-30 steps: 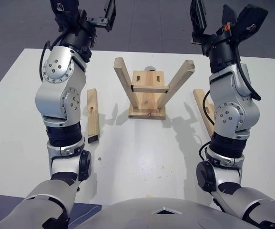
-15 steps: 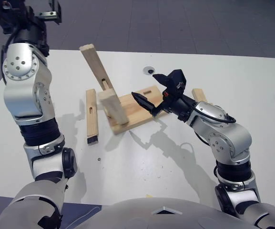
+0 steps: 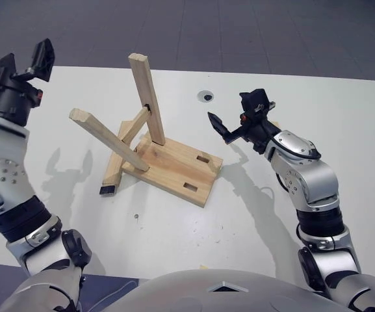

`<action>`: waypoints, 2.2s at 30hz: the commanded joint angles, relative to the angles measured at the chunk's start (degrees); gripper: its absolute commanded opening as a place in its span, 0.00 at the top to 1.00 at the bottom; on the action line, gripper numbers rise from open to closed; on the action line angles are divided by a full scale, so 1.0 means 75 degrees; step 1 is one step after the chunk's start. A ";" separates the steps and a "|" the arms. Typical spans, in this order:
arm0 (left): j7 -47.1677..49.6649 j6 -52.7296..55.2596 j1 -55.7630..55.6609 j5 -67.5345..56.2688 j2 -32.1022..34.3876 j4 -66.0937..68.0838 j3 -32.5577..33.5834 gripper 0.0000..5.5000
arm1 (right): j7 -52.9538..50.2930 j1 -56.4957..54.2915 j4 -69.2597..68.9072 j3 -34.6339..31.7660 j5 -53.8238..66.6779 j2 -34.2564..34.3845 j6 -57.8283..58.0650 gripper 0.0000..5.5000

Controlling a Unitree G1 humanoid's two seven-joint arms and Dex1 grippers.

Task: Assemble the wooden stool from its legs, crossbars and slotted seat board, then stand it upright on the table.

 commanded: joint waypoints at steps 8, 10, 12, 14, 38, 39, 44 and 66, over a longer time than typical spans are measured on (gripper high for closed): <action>-0.2273 0.1202 0.3324 -0.2821 0.0939 -0.1902 -0.0393 0.02 | -0.0027 0.0269 0.0128 -0.0465 -0.0073 0.0091 -0.0048 0.02; -0.2001 0.0905 0.3133 -0.2217 0.0988 -0.1924 -0.0882 0.02 | -0.0026 0.0265 0.0119 -0.0442 -0.0070 0.0147 -0.0038 0.02; -0.1633 0.0600 0.2799 -0.1696 0.0942 -0.1900 -0.1286 0.02 | -0.0020 0.0271 0.0090 -0.0419 -0.0075 0.0187 -0.0023 0.02; -0.1346 0.0243 0.2487 -0.1054 0.0994 -0.1702 -0.1588 0.02 | -0.0020 0.0269 0.0082 -0.0408 -0.0094 0.0229 -0.0013 0.02; -0.1170 -0.2036 -0.0779 0.2844 -0.1167 0.1461 -0.5433 0.02 | 0.0273 0.1081 0.0998 0.0396 -0.2303 -0.0826 -0.1316 0.02; -0.1047 -0.2006 -0.0689 0.2862 -0.1206 0.1402 -0.5362 0.02 | 0.0197 0.1227 0.1033 0.0158 -0.2358 -0.0945 -0.1401 0.02; -0.0701 -0.1794 -0.0060 0.2823 -0.1165 0.0718 -0.5113 0.02 | 0.0384 0.1672 0.1278 -0.0267 -0.2689 -0.1671 -0.1679 0.02; -0.0299 -0.1098 0.0380 0.1819 -0.1142 -0.0537 -0.3985 0.02 | 0.1767 0.2095 0.0041 -0.0929 -0.0531 -0.0752 -0.1389 0.02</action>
